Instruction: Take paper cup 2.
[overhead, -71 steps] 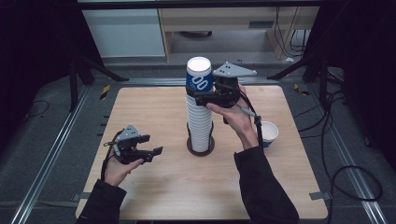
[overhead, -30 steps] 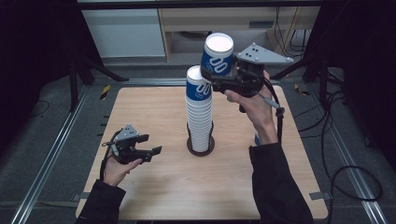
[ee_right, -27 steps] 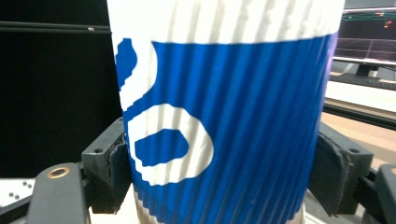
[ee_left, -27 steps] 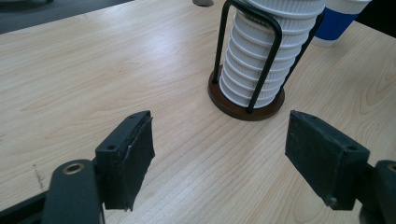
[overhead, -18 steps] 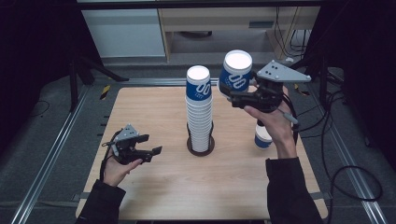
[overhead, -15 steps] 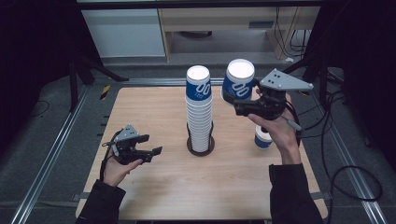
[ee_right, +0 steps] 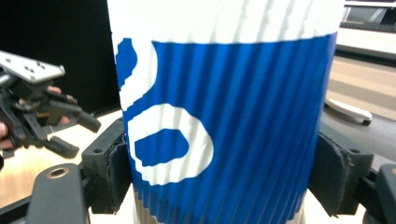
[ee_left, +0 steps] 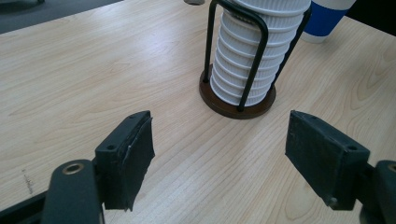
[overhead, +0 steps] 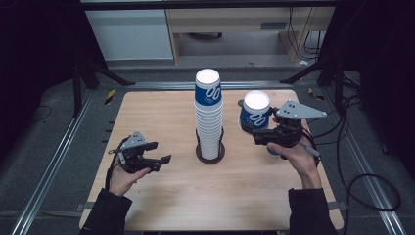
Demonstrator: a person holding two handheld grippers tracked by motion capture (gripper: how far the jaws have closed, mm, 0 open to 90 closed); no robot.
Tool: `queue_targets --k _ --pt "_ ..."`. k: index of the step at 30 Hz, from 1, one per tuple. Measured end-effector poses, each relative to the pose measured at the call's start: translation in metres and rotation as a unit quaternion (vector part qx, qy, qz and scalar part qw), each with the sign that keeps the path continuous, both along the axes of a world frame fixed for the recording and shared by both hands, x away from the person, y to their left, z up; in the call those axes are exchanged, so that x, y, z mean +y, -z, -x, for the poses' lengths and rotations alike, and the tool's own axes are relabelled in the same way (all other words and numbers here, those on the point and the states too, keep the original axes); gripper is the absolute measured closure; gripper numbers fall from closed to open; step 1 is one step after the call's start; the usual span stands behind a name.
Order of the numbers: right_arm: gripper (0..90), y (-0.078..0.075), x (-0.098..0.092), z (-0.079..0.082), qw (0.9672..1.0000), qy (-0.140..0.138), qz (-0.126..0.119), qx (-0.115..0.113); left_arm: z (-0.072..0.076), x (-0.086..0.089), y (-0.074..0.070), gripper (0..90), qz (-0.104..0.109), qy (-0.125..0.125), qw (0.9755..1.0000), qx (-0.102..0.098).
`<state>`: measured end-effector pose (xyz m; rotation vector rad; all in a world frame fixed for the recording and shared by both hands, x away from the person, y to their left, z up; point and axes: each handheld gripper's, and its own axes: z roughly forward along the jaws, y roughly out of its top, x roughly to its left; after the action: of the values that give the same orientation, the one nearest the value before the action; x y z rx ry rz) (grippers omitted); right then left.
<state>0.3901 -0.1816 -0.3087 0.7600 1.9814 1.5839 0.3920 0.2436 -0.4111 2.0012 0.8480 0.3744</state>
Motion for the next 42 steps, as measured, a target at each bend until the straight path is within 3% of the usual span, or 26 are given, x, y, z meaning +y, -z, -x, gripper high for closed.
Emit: queue_targets --k 15,21,28,36,42 --pt "20.1 0.038 -0.005 0.002 0.9994 -0.016 0.017 0.026 -0.001 -0.001 0.003 22.9 -0.001 0.008 0.9999 0.006" --pt "20.1 0.057 -0.004 0.005 0.9979 -0.042 0.033 0.036 -0.001 -0.003 0.003 22.8 -0.002 0.014 0.9998 0.01" --pt "19.9 0.068 0.002 0.008 0.993 -0.081 0.074 0.044 0.0 -0.006 0.003 22.6 -0.007 0.027 0.9995 0.013" --pt "19.9 0.081 0.008 0.01 0.9883 -0.112 0.089 0.053 0.003 -0.012 0.004 22.5 -0.014 0.044 0.9988 0.019" --pt "19.9 0.092 0.021 0.009 0.9811 -0.139 0.12 0.061 0.004 -0.017 0.005 22.3 -0.02 0.058 0.9978 0.024"
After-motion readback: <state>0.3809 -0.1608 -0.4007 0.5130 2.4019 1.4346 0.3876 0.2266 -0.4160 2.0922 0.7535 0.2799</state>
